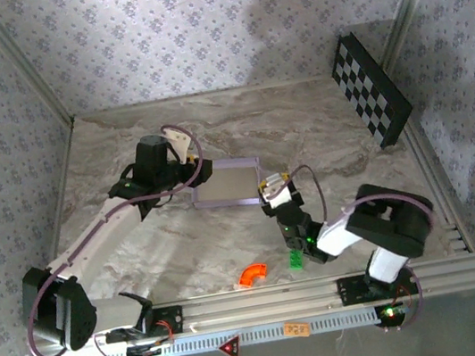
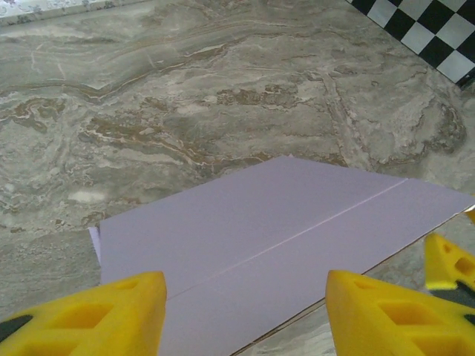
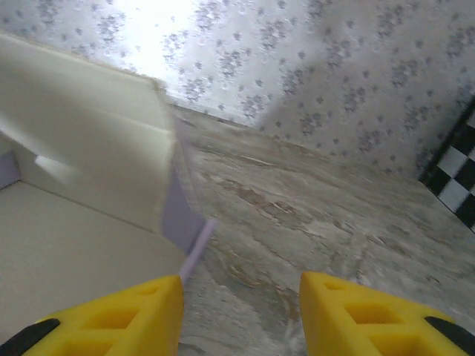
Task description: Fold the paper box
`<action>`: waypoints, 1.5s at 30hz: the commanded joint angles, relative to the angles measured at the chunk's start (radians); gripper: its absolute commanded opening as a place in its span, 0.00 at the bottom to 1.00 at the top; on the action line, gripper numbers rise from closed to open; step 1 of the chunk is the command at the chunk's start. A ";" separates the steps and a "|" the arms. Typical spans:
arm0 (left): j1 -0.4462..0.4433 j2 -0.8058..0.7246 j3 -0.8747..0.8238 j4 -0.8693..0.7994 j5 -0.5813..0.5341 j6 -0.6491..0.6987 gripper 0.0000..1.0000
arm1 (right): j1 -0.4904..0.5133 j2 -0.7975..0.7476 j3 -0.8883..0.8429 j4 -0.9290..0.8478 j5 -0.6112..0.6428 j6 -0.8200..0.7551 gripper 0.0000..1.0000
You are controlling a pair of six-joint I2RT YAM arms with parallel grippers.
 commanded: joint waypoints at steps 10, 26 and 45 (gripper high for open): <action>0.006 0.046 -0.098 0.048 0.093 -0.097 0.56 | -0.218 -0.411 0.142 -0.899 -0.167 0.439 0.46; -0.001 0.153 -0.231 0.191 0.186 -0.209 0.55 | -0.242 -0.281 0.488 -1.180 -0.545 0.523 0.41; 0.125 0.170 -0.107 0.097 0.229 -0.128 0.52 | -0.323 0.023 0.751 -1.418 -1.005 0.705 0.32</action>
